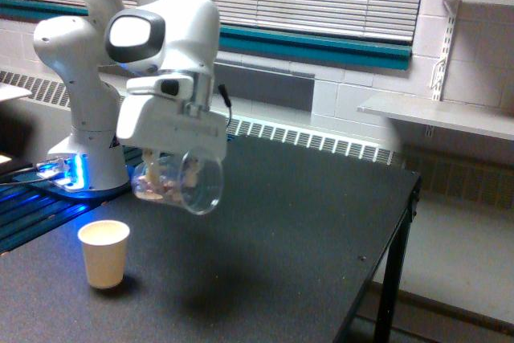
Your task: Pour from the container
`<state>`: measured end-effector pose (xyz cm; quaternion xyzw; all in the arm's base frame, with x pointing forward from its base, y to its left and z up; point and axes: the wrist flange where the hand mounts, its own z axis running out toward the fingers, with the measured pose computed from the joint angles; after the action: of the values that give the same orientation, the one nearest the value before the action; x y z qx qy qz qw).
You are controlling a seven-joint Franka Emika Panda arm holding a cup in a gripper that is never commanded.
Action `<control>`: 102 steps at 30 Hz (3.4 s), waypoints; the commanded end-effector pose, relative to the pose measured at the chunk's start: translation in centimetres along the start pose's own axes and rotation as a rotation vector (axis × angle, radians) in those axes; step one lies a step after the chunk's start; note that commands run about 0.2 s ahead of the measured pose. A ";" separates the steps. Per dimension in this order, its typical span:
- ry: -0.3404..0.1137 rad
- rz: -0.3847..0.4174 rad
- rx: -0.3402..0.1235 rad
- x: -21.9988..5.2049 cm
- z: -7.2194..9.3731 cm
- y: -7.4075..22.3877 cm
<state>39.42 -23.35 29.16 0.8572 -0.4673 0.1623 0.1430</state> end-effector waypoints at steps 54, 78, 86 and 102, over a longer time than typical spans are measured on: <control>-0.118 0.101 -0.147 -8.4 3.7 11.8; -0.118 0.044 -0.238 -7.8 3.8 11.6; -0.110 0.000 -0.248 -7.6 3.2 10.4; -0.126 -0.083 -0.274 -8.2 3.3 8.7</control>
<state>28.02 -23.02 23.48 0.8507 -0.4709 0.0414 0.2297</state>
